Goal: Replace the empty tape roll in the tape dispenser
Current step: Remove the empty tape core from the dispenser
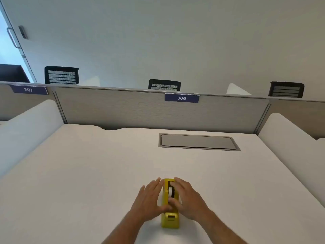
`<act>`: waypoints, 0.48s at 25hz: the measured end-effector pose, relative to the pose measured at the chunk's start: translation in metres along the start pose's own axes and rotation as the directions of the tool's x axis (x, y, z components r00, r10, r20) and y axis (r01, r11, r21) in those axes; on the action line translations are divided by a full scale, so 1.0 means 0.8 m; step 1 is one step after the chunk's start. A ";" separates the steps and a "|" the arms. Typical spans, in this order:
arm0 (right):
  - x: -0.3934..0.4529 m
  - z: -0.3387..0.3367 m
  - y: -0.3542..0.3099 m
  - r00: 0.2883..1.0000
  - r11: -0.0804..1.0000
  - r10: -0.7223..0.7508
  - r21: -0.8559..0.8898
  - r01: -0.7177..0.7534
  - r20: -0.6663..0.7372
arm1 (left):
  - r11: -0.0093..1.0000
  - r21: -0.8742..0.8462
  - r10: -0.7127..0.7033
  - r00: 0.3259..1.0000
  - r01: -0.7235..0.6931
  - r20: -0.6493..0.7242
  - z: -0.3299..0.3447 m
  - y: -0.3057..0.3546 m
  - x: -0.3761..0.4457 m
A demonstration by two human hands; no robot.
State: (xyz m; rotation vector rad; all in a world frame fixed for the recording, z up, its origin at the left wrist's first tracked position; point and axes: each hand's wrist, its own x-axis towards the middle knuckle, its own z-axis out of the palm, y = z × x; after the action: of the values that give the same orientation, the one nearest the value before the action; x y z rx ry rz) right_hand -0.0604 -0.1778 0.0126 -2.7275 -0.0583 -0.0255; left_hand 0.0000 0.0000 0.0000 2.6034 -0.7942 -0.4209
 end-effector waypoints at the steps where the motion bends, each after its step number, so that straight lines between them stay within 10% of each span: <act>1: 0.002 0.000 -0.001 1.000 1.000 -0.013 0.013 0.013 -0.004 | 0.999 -0.030 0.010 1.000 -0.010 0.002 0.002 0.002 0.001; 12: 0.021 0.007 0.008 0.999 0.999 -0.032 -0.023 0.031 -0.042 | 0.995 -0.102 -0.002 0.999 -0.002 -0.039 0.008 0.004 0.017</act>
State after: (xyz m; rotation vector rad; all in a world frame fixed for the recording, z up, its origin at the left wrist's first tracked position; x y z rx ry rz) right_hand -0.0436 -0.1812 0.0054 -2.7468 -0.0893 -0.0937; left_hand 0.0071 -0.0121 -0.0070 2.5091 -0.7393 -0.3985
